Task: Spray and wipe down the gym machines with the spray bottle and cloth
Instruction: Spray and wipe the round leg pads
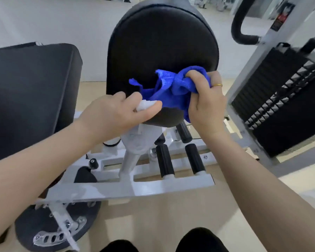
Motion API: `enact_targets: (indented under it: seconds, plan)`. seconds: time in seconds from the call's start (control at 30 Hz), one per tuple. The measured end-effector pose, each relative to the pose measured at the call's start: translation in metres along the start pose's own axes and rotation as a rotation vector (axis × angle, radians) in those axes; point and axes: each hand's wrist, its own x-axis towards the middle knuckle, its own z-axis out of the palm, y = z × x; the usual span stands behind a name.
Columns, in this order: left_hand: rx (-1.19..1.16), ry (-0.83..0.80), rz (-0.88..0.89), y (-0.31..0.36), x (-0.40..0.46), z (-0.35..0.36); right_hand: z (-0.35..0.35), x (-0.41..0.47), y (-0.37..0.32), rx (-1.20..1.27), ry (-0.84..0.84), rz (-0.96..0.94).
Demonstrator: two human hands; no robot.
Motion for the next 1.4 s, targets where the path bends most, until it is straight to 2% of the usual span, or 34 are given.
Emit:
enact_targets:
  seconds: [0.1,0.23,0.43,0.57,0.73,0.87,1.07,1.23,1.4]
  plan:
    - [-0.043,-0.019,0.016,0.005,0.000,0.011,-0.003,-0.012,0.001,-0.139,0.065,-0.087]
    - [-0.093,-0.015,0.002,0.002,0.002,0.017,-0.005,-0.022,-0.003,-0.208,0.106,-0.083]
    - [-0.157,-0.016,0.032,-0.007,0.001,0.018,-0.011,-0.028,-0.013,-0.194,0.109,-0.035]
    - [-0.195,-0.012,0.051,-0.010,0.000,0.022,-0.015,-0.034,-0.016,-0.075,0.105,0.078]
    - [-0.161,0.123,0.063,-0.029,0.002,0.023,-0.016,-0.039,-0.013,0.023,0.131,0.150]
    - [-0.074,0.308,-0.011,-0.032,0.015,0.013,-0.015,-0.044,-0.005,0.026,0.095,0.081]
    - [-0.088,0.283,-0.013,-0.037,0.017,0.034,-0.005,-0.051,0.000,-0.299,-0.006,-0.046]
    - [-0.155,0.319,-0.072,-0.044,0.019,0.031,-0.014,-0.045,-0.009,-0.747,-0.169,-0.255]
    - [-0.205,0.343,0.003,-0.041,0.021,0.027,-0.033,-0.043,-0.011,-0.802,-0.353,-0.425]
